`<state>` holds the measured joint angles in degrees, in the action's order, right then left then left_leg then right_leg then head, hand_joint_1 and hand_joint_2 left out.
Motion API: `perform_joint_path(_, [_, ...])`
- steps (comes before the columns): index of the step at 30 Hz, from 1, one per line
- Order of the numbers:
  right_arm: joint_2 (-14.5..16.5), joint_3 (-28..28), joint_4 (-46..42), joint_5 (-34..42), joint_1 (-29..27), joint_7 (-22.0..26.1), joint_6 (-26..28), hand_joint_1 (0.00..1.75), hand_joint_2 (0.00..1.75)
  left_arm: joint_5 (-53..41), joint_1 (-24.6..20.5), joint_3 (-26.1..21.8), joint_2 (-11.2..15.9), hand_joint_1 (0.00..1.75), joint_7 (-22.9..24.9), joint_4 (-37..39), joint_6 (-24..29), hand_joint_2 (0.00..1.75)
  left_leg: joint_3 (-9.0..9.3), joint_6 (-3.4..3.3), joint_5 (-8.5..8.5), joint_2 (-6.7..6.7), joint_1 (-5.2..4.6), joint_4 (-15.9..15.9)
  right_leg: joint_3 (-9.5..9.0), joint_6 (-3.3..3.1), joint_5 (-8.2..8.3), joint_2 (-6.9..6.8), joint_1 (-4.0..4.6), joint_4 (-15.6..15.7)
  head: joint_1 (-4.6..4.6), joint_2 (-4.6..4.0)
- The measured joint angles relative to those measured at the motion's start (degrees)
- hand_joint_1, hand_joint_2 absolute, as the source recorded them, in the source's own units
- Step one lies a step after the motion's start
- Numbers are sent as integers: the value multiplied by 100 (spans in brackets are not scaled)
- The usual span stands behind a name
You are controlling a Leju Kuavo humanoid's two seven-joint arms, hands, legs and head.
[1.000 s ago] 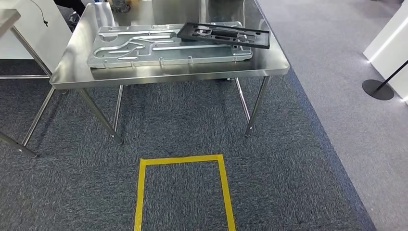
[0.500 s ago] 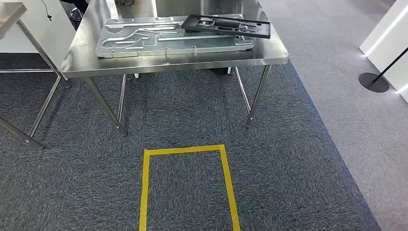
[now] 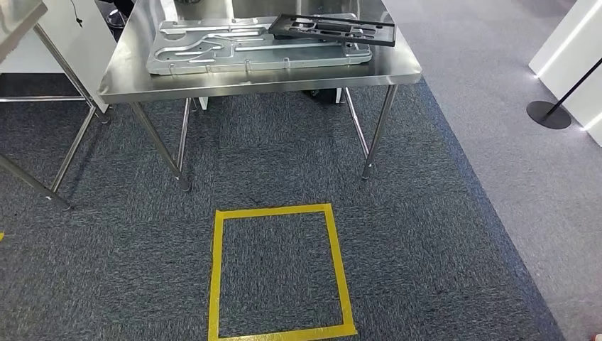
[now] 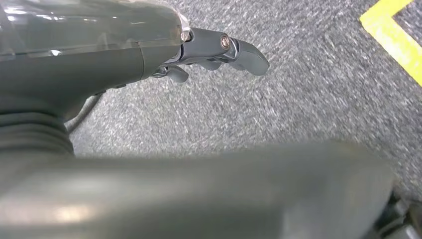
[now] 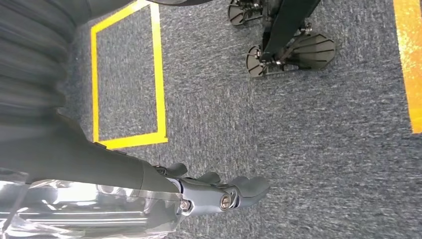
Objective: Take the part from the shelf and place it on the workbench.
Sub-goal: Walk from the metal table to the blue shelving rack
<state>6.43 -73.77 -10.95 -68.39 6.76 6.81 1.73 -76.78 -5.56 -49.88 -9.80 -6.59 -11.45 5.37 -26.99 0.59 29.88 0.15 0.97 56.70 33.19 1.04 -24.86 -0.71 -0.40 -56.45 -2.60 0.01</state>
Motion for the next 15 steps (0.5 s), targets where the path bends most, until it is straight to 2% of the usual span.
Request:
perform_joint_path(2, [0, 2, 0, -1, 0, 1, -2, 0, 87, -5, 2, 0, 1, 0, 33, 0, 22, 175, -27, -103, 11, -5, -3, -47, 44, 72, 29, 2, -2, -39, 0, 0])
perform_joint_path(3, [0, 2, 0, -3, -2, 0, -6, 0, 87, -6, 3, 0, 1, 0, 41, 0, 21, 175, -45, -153, -12, -1, 1, -48, 75, 102, -12, 6, -12, -94, 0, 0])
perform_joint_path(4, [0, 3, 0, -7, -5, -2, -14, 0, 87, -8, 2, 0, 1, 0, 44, 0, 10, 175, -63, -200, -40, 5, 4, -56, 139, 129, -119, 12, -23, -233, 0, -1])
perform_joint_path(6, [1, 5, 1, -20, -10, -9, -31, 0, 175, -13, -5, 0, -1, 0, 53, 0, -24, 175, -115, -265, -90, 24, -6, -60, 423, 175, -534, 27, -37, -915, 0, -1])
perform_joint_path(7, [3, 9, 2, -28, -14, -11, -39, 0, 175, -19, -5, 0, -1, 0, 65, 0, -34, 175, -142, -280, -109, 32, -17, -55, 593, 189, -735, 31, -38, -1335, 0, -1])
perform_joint_path(8, [5, 15, 3, -38, -20, -15, -51, 0, 175, -28, -2, 0, -2, 0, 84, 0, -39, 175, -166, -288, -125, 38, -29, -49, 716, 196, -860, 33, -38, -1665, 0, -1])
perform_joint_path(9, [8, 24, 4, -51, -27, -20, -84, 0, 175, -38, 1, 1, -2, 0, 116, 0, -43, 175, -182, -289, -134, 40, -40, -41, 728, 191, -861, 33, -37, -1770, 0, -1])
perform_joint_path(10, [9, 36, 4, -63, -35, -30, -137, 0, 175, -48, 2, 3, -2, 0, 155, 0, -51, 175, -191, -289, -140, 39, -49, -31, 627, 173, -758, 35, -35, -1639, 0, -1])
perform_joint_path(12, [3, 114, 4, -55, -60, -58, -260, 0, 175, -19, -1, 48, -1, 0, 238, -5, -78, 175, -189, -284, -140, 37, -64, -17, 170, 101, -407, 39, -20, -840, 0, -1])
perform_joint_path(13, [-6, 189, 5, -15, -77, -75, -301, 0, 175, 32, -2, 96, 0, 0, 266, -10, -93, 175, -195, -270, -138, 35, -78, -5, -39, 58, -285, 40, -3, -443, 0, -1])
perform_joint_path(14, [-15, 289, 5, 56, -100, -89, -322, 0, 175, 114, -2, 158, 3, 0, 281, -20, -104, 175, -206, -246, -140, 36, -84, 2, -171, 23, -221, 41, 16, -173, 0, -1])
perform_joint_path(15, [-23, 397, 6, 148, -127, -99, -331, 0, 175, 219, 0, 223, 8, 0, 291, -33, -113, 175, -220, -218, -143, 37, -86, 7, -219, -1, -217, 42, 35, -53, 0, -1])
